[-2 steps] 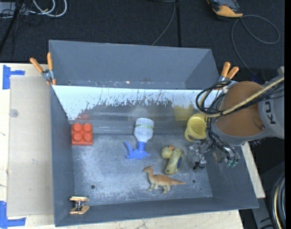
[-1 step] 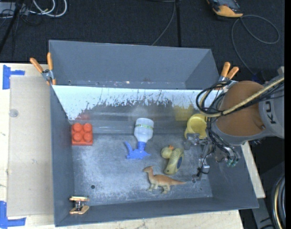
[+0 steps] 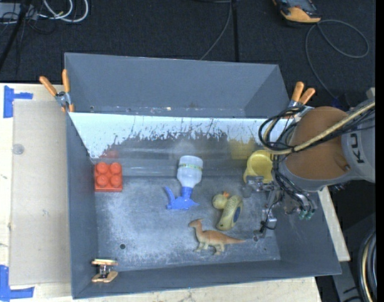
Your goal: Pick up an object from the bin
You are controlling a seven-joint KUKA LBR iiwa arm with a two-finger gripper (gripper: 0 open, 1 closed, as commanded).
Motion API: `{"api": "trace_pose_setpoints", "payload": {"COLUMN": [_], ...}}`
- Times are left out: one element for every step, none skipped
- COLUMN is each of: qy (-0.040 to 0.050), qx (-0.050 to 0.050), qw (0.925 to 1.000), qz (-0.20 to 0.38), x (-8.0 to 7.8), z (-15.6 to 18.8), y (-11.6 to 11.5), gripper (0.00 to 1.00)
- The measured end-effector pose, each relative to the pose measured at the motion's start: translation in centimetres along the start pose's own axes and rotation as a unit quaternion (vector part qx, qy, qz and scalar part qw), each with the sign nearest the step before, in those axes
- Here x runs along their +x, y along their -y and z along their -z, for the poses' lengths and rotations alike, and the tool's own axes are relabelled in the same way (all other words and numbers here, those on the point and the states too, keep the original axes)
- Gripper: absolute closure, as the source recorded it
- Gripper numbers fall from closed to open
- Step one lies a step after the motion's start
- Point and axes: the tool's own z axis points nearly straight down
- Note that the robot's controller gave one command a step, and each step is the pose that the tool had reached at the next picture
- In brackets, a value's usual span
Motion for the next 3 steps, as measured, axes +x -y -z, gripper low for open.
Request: {"api": "trace_pose_setpoints", "payload": {"qy": [0.0016, 0.0007, 0.0024], "qx": [0.001, -0.001, 0.001], "qw": [0.9998, 1.0, 0.992], "qz": [0.017, 0.004, 0.127], "x": [-2.4, -3.0, -3.9], "z": [-1.4, -2.3, -3.0], "y": [-2.4, -4.1, -4.1], "gripper": [0.0, 0.0, 1.0]}}
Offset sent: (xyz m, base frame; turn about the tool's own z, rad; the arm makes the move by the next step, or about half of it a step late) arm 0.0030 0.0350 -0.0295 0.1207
